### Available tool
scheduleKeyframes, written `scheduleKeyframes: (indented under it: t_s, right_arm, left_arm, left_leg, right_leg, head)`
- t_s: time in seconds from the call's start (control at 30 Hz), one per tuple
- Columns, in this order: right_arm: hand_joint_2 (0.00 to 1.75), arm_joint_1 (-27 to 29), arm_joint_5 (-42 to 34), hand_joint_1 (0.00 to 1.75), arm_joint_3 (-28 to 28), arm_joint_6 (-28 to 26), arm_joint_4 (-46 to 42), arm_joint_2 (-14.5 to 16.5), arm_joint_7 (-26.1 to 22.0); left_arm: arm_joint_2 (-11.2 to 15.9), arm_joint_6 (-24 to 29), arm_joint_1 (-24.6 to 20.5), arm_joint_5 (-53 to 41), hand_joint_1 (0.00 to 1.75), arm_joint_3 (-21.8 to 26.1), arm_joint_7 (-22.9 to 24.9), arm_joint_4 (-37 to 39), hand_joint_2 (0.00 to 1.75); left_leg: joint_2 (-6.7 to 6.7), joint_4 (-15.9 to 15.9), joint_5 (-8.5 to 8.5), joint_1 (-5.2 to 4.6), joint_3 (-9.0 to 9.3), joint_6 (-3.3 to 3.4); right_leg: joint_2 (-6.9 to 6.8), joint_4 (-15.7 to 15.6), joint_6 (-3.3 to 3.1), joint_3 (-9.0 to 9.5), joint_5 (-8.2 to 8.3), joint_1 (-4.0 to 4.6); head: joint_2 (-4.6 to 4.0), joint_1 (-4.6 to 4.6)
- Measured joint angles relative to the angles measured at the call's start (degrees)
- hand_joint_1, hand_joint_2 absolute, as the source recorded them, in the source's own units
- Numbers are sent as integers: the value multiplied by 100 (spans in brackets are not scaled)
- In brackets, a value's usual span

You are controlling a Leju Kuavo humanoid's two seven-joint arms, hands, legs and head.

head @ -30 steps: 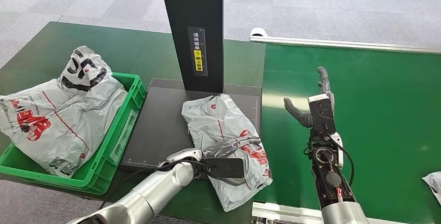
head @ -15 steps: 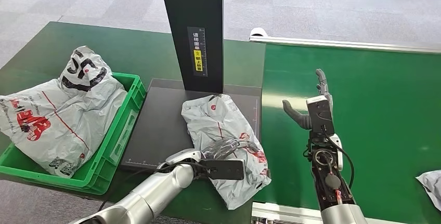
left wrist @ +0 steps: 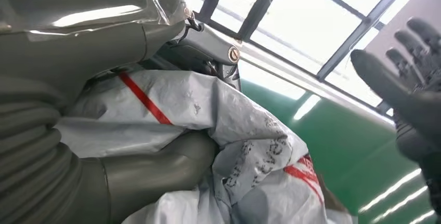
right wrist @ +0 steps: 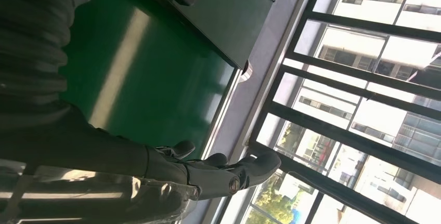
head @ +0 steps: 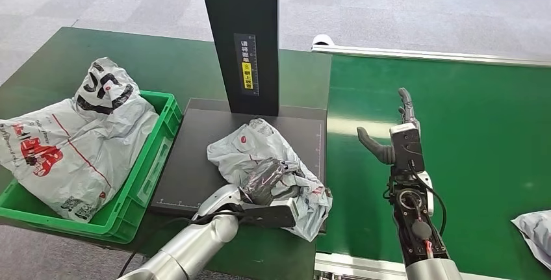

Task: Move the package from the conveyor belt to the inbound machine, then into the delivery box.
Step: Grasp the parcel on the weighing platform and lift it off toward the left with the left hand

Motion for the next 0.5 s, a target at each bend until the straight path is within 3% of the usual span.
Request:
scheduleKeyframes:
  t_s: [0.37, 0.5]
  right_arm:
    - [175, -32, -32, 0, 3, 7, 7, -14, -9]
    - [175, -76, -76, 0, 15, 7, 32, -16, -44]
  left_arm:
    - [5, 75, 171, 5, 175, 94, -18, -300, 175]
    - [1, 655, 249, 39, 175, 136, -141, -430, 175]
  left_leg:
    - [-1, 0, 0, 0, -1, 0]
    - [0, 0, 0, 0, -1, 0]
  right_leg:
    - [0, 0, 0, 0, 0, 0]
    - [0, 0, 0, -1, 0, 0]
  head:
    - [1, 0]
    - [1, 0]
